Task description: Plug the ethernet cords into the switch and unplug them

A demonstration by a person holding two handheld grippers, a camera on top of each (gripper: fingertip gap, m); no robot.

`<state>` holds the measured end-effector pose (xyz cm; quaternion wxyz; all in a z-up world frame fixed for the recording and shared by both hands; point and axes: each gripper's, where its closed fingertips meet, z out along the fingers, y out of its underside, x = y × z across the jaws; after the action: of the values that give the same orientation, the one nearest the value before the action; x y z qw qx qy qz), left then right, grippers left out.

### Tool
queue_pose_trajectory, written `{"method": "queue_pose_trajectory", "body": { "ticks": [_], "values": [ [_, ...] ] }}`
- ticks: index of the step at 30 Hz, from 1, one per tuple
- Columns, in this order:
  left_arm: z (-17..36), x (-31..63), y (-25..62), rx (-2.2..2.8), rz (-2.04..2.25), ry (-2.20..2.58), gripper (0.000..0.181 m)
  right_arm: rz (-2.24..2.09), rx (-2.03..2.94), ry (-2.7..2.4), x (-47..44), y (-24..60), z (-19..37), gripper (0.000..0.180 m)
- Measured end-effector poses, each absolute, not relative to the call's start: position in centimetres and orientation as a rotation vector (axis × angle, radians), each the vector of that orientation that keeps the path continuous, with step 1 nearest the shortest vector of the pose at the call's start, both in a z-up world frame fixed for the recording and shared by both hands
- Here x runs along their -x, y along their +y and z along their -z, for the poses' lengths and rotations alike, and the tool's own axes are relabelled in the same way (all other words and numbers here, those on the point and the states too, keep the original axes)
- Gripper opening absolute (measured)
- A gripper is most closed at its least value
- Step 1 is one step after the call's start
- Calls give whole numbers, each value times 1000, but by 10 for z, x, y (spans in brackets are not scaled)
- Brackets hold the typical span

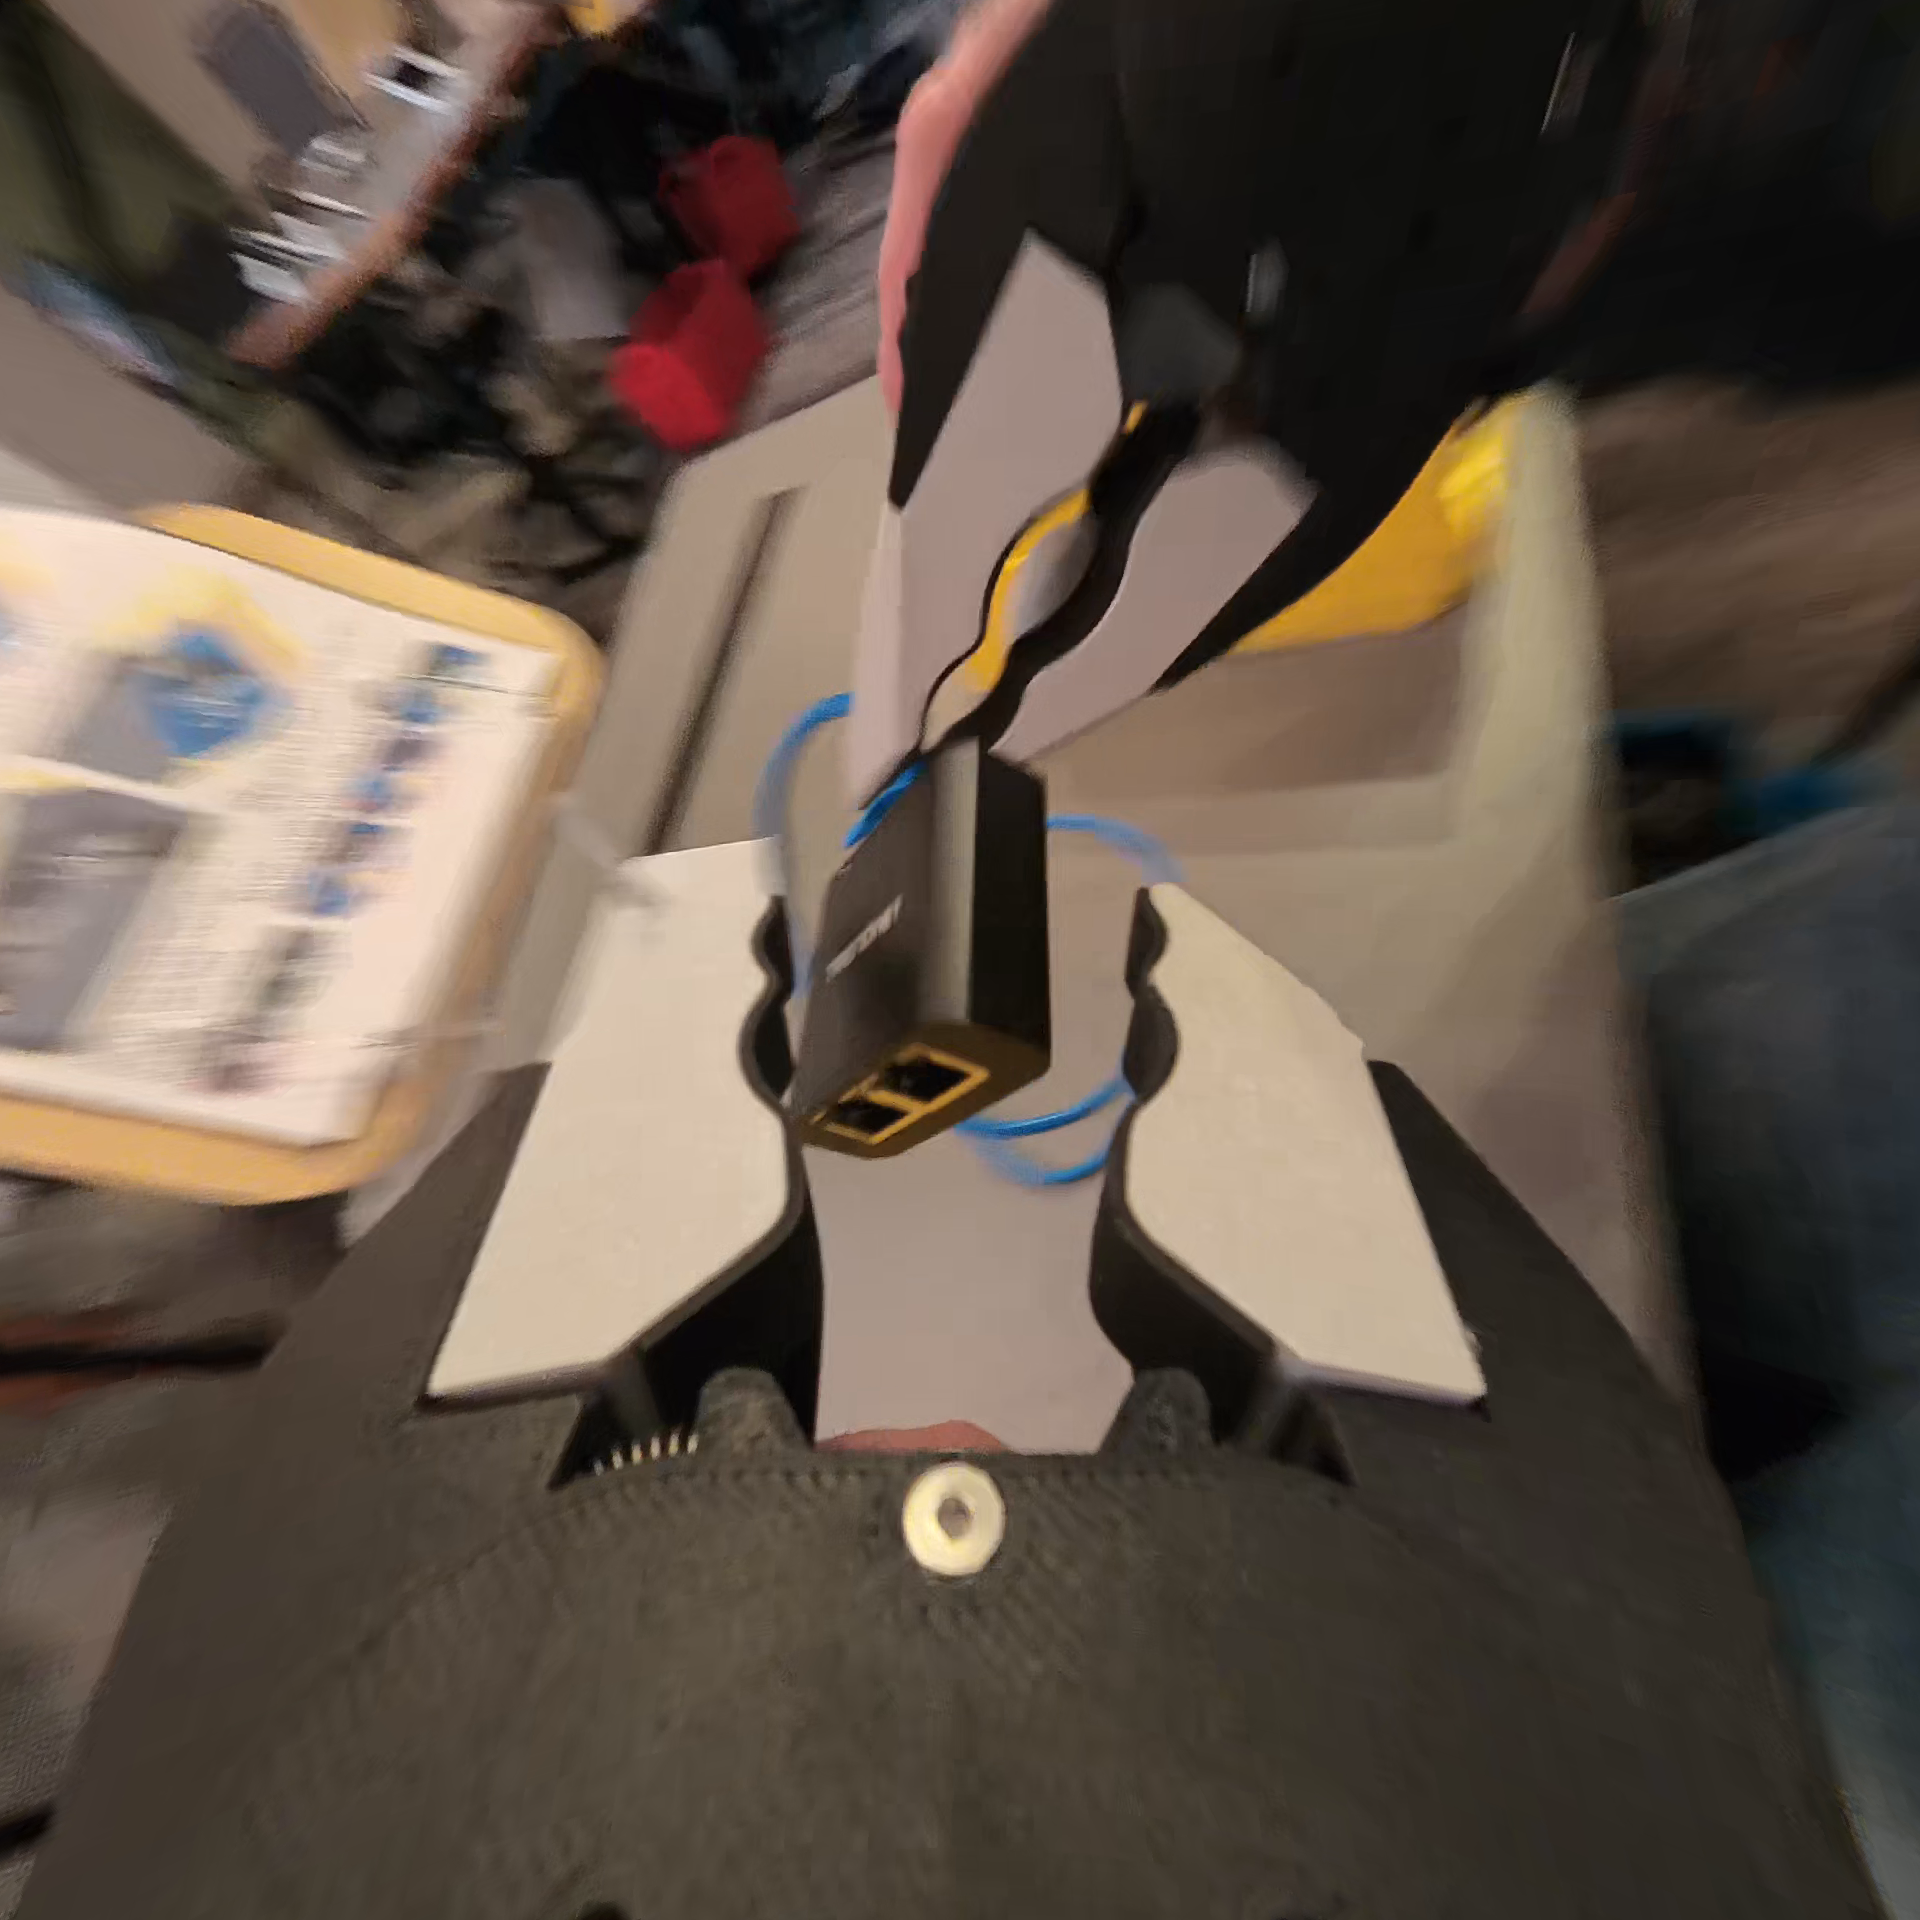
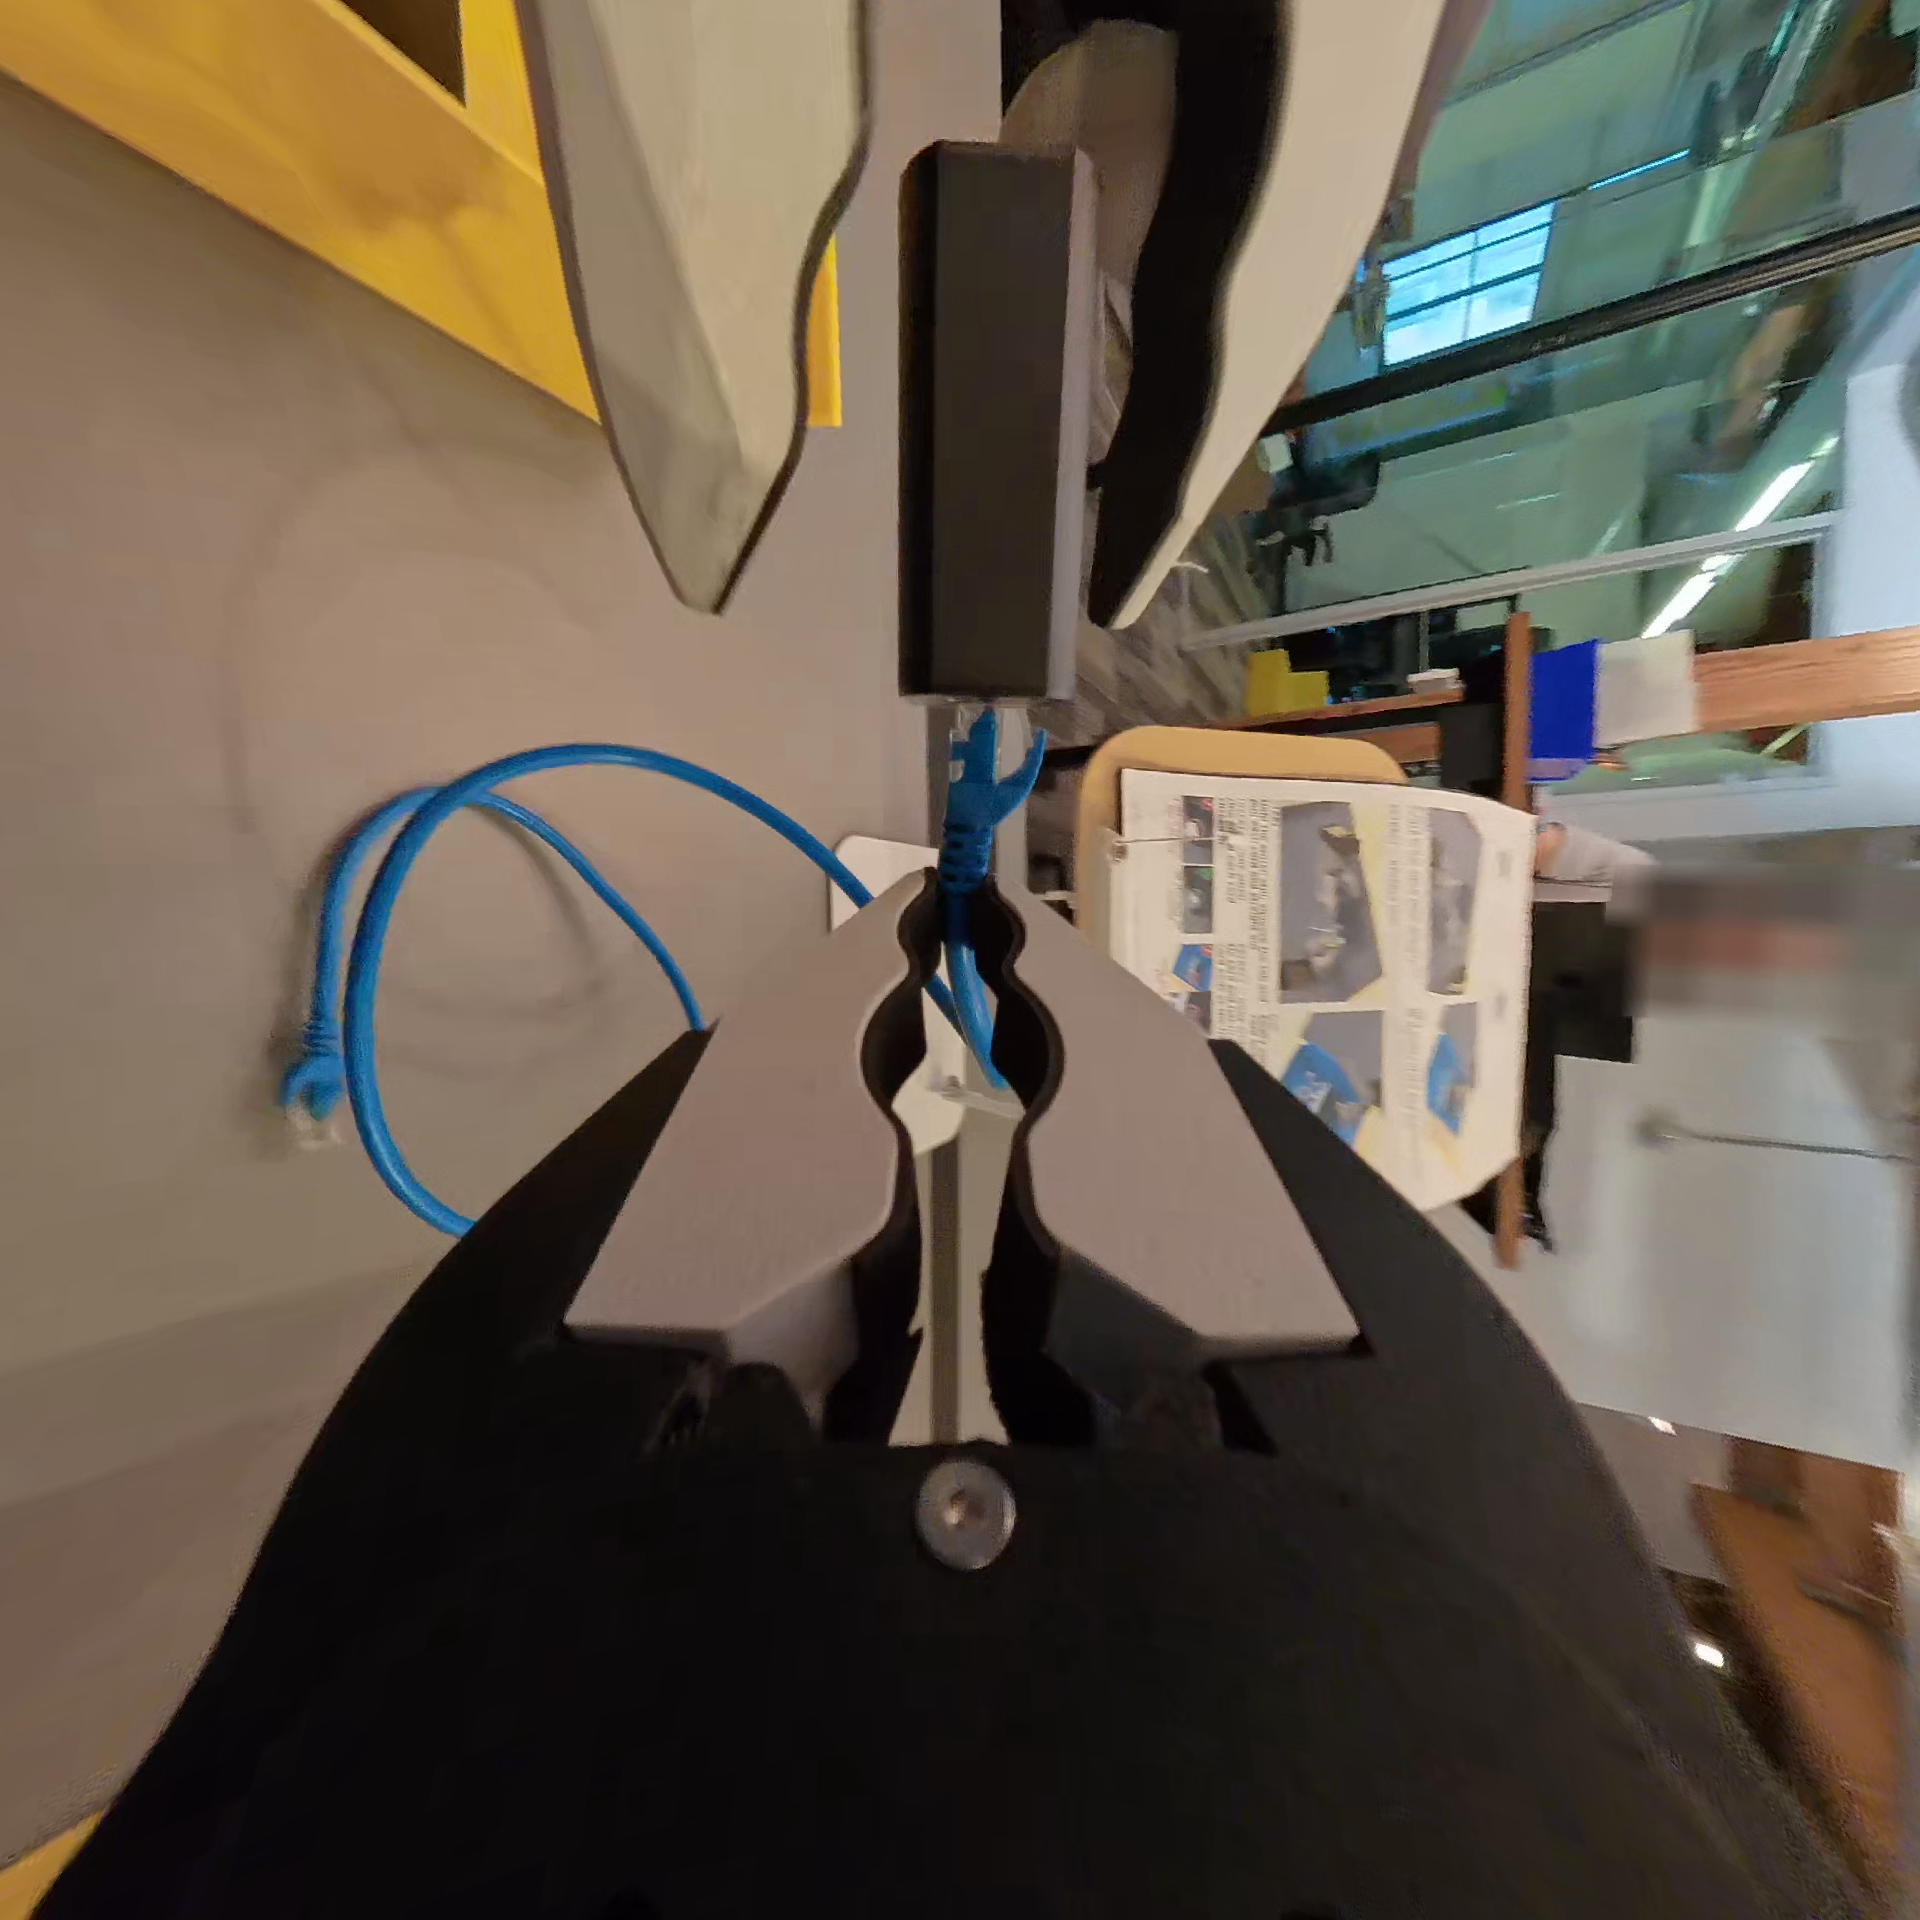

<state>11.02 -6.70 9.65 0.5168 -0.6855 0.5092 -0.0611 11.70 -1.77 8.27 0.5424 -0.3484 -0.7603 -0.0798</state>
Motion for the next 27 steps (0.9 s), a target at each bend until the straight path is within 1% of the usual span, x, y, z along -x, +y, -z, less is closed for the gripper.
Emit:
{"method": "queue_pose_trajectory", "body": {
  "ticks": [1, 4, 6, 8, 9, 10, 11, 12, 19, 22, 24, 26, 27],
  "values": [
    [-98, -112, -70, 1683, 242, 1196, 71, 229, 807, -1799, -118, -18, -83, 4],
    [-99, -107, -71, 1800, 400, 1118, 100, 320, 756, -1784, -120, -19, -82, 4],
    [-96, -108, -69, 1858, 504, 1065, 107, 353, 732, -1778, -120, -20, -80, 4],
    [-83, -109, -67, 1944, 591, 1036, 110, 360, 716, -1771, -119, -23, -79, 4],
    [-75, -110, -67, 1977, 619, 1038, 109, 360, 713, -1761, -118, -24, -80, 4],
    [-69, -111, -69, 1988, 657, 1039, 103, 360, 710, -1749, -117, -25, -80, 4],
    [-68, -115, -71, 1977, 714, 1032, 93, 357, 704, -1740, -117, -27, -81, 4],
    [-69, -119, -75, 1959, 793, 1020, 76, 360, 703, -1730, -117, -28, -81, 4],
    [-76, -121, -76, 1851, 890, 952, 74, 273, 701, -1669, -118, -31, -85, 6],
    [-82, -122, -83, 1783, 980, 983, 74, 85, 720, -1628, -123, -38, -95, 22],
    [-87, -125, -93, 1703, 1053, 1040, 74, 29, 746, -1637, -127, -35, -92, 33],
    [-95, -127, -101, 1604, 1129, 1070, 74, -114, 743, -1654, -126, -46, -90, 30],
    [-95, -128, -102, 1590, 1138, 1086, 74, -187, 712, -1675, -125, -58, -89, 17]
  ]
}}
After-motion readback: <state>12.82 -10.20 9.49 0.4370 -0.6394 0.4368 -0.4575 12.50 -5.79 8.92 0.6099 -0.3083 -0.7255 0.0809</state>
